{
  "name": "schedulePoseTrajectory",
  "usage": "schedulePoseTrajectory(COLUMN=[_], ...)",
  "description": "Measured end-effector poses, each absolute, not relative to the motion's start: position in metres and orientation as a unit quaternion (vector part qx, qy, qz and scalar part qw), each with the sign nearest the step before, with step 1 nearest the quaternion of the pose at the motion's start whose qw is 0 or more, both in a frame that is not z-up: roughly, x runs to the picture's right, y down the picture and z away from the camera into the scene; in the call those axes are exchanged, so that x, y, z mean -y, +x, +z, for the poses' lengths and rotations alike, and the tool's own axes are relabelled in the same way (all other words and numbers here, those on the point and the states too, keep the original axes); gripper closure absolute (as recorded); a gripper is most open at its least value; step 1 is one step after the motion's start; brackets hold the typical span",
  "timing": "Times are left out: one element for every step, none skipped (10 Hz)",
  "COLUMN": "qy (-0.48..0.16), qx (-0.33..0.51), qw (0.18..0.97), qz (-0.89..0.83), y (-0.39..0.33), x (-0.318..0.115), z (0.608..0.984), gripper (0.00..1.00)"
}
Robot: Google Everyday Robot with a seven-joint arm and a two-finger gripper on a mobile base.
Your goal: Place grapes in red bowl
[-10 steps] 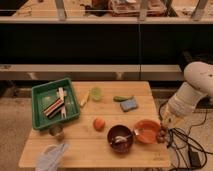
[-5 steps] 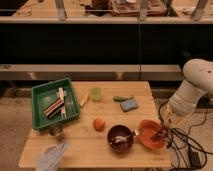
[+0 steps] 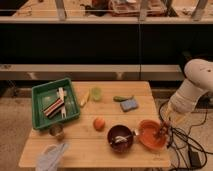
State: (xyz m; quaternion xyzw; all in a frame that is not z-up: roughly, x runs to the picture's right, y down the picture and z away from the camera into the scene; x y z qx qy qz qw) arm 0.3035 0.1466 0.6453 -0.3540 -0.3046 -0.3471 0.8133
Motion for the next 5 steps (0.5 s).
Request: schedulePoseTrajectory(qy=[-0.353, -0.357, -0.36, -0.362, -0.363], qx=[0.305, 0.31, 0.312, 0.313, 0.314], qw=[0.814, 0.814, 0.814, 0.813, 0.813], qz=[-0.345, -0.339, -0.333, -0.33, -0.329], y=[0.304, 0.305, 0.304, 0.302, 0.301], x=[-0.147, -0.151, -0.157, -0.163, -0.165], z=[0.648, 0.652, 0.66, 0.668, 0.671], gripper=[0.99, 0.93, 0.82, 0.72, 0.64])
